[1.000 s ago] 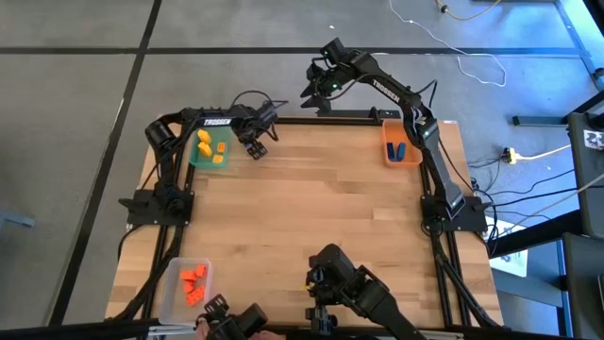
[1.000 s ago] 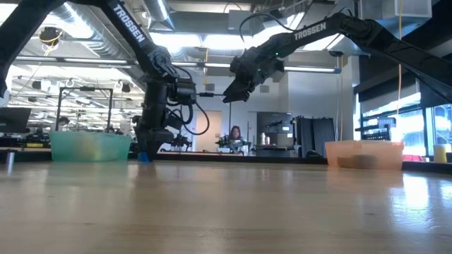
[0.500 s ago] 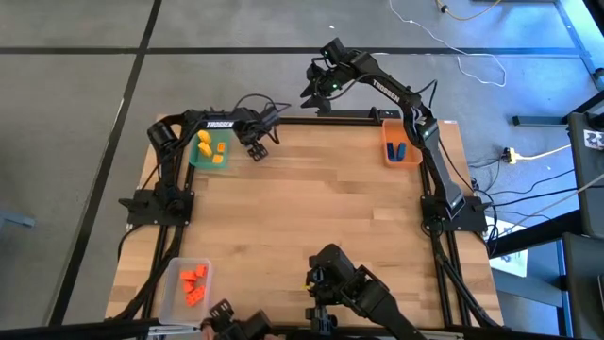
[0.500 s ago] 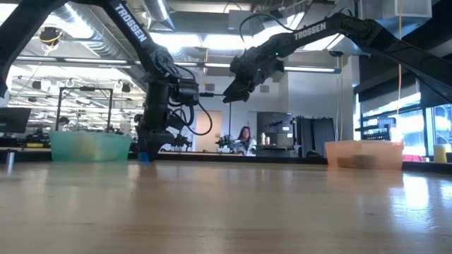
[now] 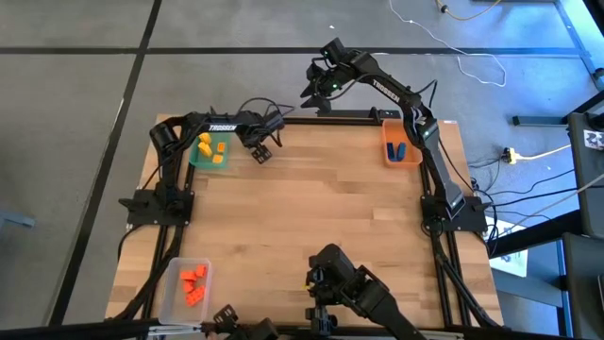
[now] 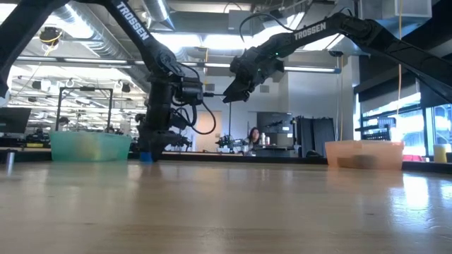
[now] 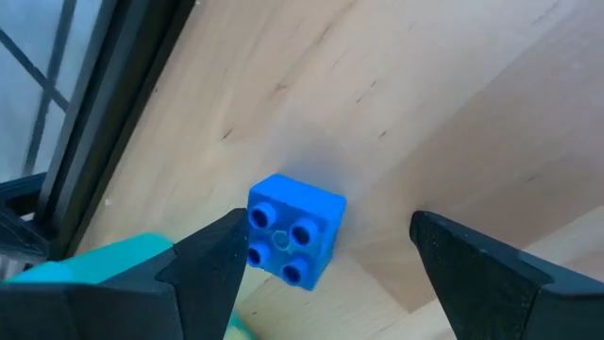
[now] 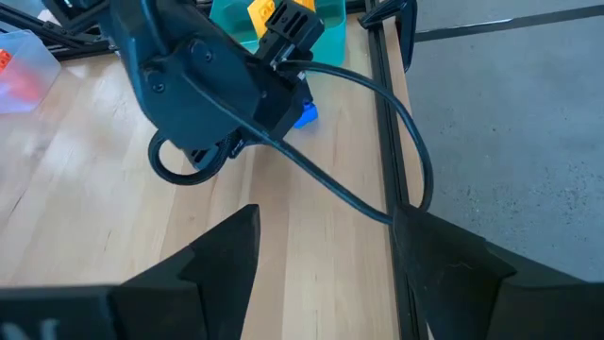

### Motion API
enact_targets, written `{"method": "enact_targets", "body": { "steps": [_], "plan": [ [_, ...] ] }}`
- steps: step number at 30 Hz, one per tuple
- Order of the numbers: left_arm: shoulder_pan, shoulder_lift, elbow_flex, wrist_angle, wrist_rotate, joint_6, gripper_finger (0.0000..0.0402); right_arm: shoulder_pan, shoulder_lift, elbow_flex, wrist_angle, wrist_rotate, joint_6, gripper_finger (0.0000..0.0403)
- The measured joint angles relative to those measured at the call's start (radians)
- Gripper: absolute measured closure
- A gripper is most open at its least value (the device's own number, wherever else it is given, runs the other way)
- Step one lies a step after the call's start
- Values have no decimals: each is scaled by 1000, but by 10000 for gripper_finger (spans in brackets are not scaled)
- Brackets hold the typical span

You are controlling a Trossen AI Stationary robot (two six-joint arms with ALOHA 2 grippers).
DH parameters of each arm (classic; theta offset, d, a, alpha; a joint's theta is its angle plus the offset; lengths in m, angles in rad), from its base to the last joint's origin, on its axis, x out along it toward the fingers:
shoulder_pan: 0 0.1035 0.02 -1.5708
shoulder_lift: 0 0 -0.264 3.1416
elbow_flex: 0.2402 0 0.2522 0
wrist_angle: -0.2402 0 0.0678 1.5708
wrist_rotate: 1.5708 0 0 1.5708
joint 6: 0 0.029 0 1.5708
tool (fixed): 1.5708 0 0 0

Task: Sort & place blocks by color
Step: Put the blue game piece into the orange bin

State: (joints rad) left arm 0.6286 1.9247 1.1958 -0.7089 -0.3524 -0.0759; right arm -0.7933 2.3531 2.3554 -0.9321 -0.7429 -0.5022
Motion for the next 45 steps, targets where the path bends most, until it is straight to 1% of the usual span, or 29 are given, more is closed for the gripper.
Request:
{"method": "enact_targets", "body": {
  "steps": [7,13,23,27,32,36,45],
  "plan": [
    [-22,3,55,16,94,-3,103,0,0,0,0,0,0,159],
    [-23,4,60,3,52,58,103,0,0,0,0,0,0,159],
    [-11,-5,82,-22,49,236,103,0,0,0,0,0,0,159],
    [8,-5,82,-49,81,284,103,0,0,0,0,0,0,159],
    [28,3,82,-53,83,338,103,0,0,0,0,0,0,159],
    [35,31,83,-50,124,349,103,0,0,0,0,0,0,159],
    [35,59,87,-43,145,362,103,0,0,0,0,0,0,159]
  ]
}}
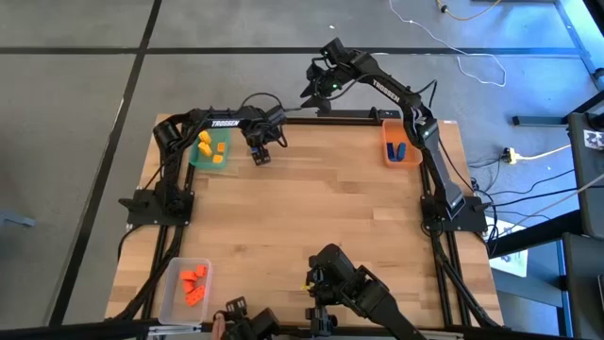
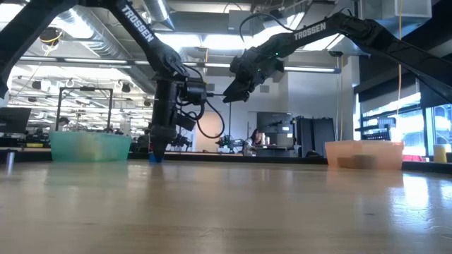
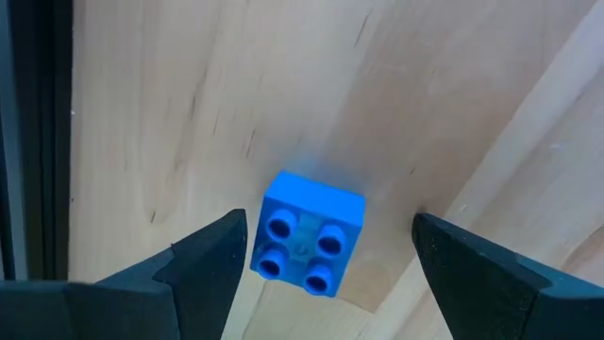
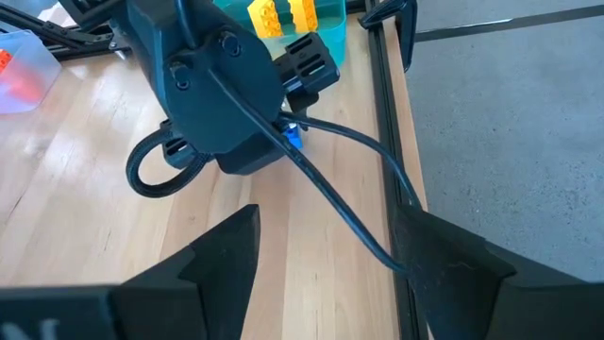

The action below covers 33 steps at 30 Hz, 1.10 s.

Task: Sort & place blocks by color
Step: Put the blue game piece into the orange bin

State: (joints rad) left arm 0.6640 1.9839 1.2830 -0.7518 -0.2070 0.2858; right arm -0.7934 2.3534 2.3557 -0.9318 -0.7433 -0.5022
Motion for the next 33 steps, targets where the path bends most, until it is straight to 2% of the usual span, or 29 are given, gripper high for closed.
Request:
{"method": "enact_targets", "body": {
  "steps": [5,9,22,29,33],
  "plan": [
    [0,2,-1,7,-7,17,106,0,0,0,0,0,0,159],
    [-5,3,-3,9,-10,17,124,0,0,0,0,0,0,159],
    [-7,4,-5,10,18,5,271,0,0,0,0,0,0,159],
    [-6,3,-4,16,35,-14,274,0,0,0,0,0,0,159],
    [-3,3,-4,17,85,7,239,0,0,0,0,0,0,159]
  ]
}}
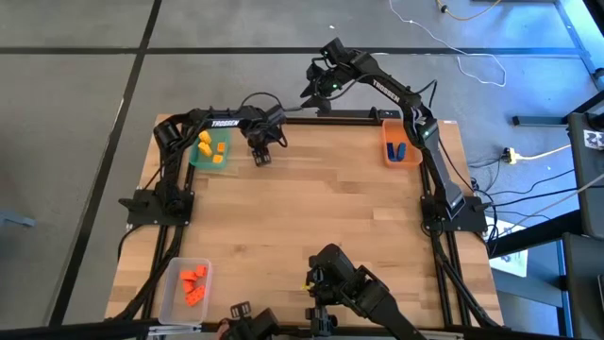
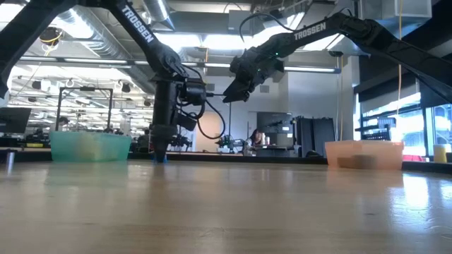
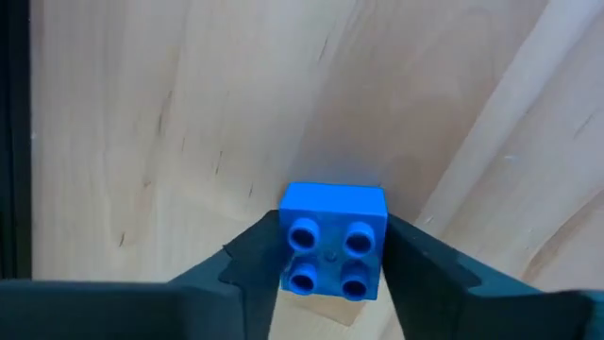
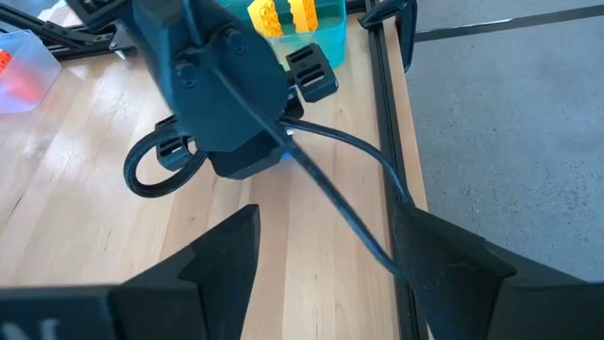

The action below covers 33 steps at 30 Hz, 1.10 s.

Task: Sort & place blocks by color
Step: Put the blue game piece into the orange bin

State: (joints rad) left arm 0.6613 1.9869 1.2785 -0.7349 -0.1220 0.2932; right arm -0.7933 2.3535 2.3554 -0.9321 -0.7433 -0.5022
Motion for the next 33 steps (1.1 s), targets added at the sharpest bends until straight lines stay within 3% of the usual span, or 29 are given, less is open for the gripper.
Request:
{"method": "enact_targets", "body": {
  "steps": [6,20,28,33],
  "plan": [
    [-3,1,1,1,42,107,202,0,0,0,0,0,0,159],
    [41,-7,44,-30,182,106,201,0,0,0,0,0,0,159],
    [50,-8,26,-35,180,110,200,0,0,0,0,0,0,159],
    [33,-13,-4,-23,191,204,200,0,0,0,0,0,0,159]
  ]
}}
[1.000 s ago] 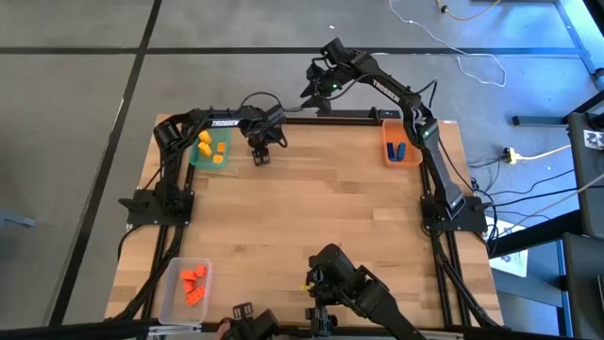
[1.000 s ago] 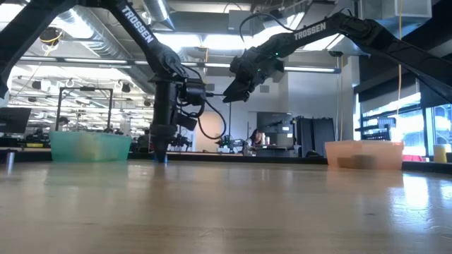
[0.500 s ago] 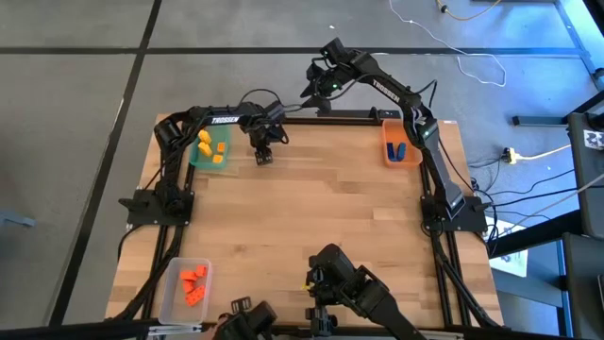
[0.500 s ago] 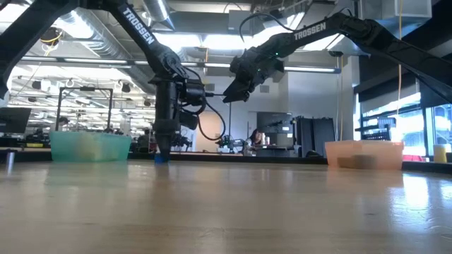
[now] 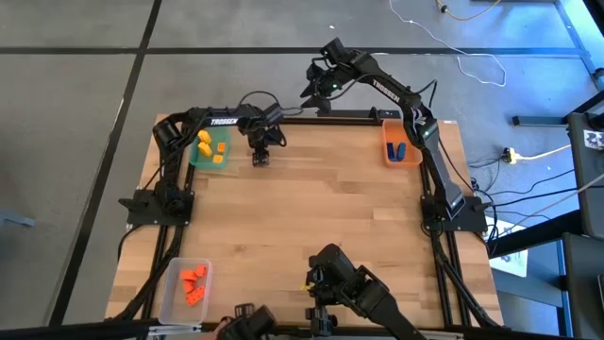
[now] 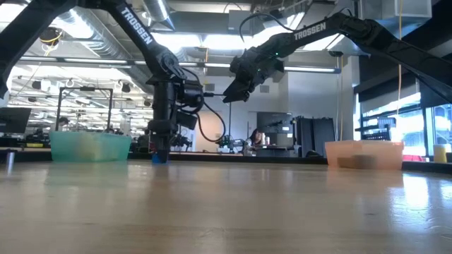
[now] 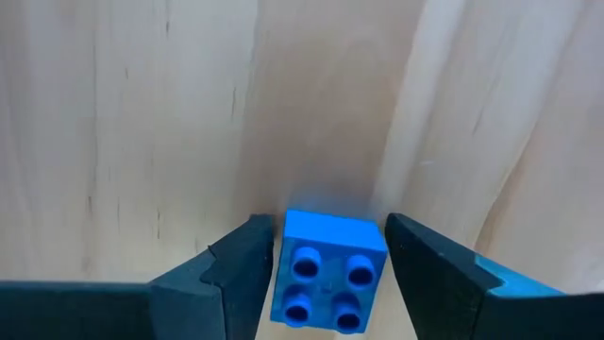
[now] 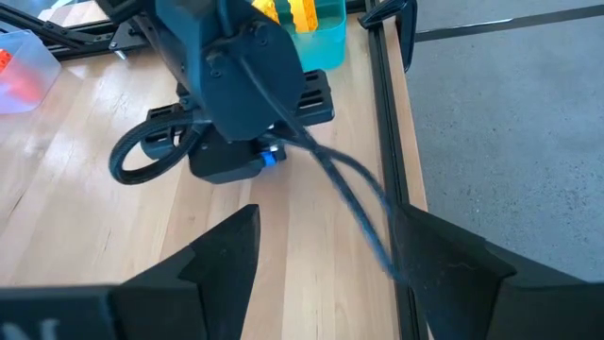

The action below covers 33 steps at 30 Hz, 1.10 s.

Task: Sort & place blocks by color
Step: Put the blue game piece into the orange bin

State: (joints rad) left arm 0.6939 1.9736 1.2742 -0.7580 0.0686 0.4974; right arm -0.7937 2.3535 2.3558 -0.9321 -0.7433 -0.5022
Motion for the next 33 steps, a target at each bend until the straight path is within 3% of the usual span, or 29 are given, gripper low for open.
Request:
{"method": "enact_targets", "body": {
  "steps": [15,23,33],
  "plan": [
    [-8,0,-4,14,-14,64,201,0,0,0,0,0,0,159],
    [-9,1,-4,14,-12,58,271,0,0,0,0,0,0,159],
    [-9,1,-1,9,-3,57,271,0,0,0,0,0,0,159]
  ]
}}
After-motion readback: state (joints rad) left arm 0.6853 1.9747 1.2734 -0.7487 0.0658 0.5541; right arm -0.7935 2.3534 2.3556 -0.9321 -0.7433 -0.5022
